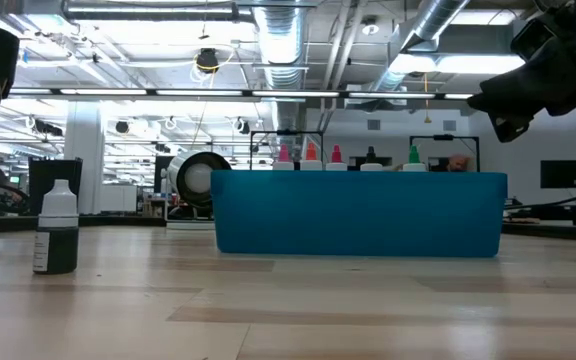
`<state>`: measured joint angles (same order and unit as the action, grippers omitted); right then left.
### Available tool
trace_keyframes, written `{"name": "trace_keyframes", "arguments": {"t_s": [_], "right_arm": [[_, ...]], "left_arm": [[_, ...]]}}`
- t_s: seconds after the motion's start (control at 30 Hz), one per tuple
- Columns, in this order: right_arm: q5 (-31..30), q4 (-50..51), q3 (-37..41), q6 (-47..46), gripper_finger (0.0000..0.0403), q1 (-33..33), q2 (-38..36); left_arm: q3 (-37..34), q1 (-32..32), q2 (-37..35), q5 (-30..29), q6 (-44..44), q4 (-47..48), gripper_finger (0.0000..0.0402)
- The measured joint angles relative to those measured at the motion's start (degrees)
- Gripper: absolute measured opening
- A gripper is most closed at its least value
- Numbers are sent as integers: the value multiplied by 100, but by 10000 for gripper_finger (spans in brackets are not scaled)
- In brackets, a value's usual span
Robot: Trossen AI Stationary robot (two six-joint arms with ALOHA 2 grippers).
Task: Pick & Place food coloring
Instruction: Put the small blue food coloring bottle into the blue bin
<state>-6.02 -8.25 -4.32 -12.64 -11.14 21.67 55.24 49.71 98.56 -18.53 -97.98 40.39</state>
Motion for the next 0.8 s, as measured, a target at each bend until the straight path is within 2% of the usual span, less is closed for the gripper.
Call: {"name": "trace_keyframes", "arguments": {"t_s": [0.37,0.53,0.7,0.8], "right_arm": [[0,6,0,-46,102,0,1],[0,8,0,-46,102,0,1],[0,8,0,-46,102,0,2],[0,8,0,-46,102,0,2]], "left_arm": [[9,0,-2,-148,3,-21,59],[9,0,-2,-136,3,-36,58],[11,0,-9,-39,3,-41,75],[13,0,-48,15,7,-39,68]]}}
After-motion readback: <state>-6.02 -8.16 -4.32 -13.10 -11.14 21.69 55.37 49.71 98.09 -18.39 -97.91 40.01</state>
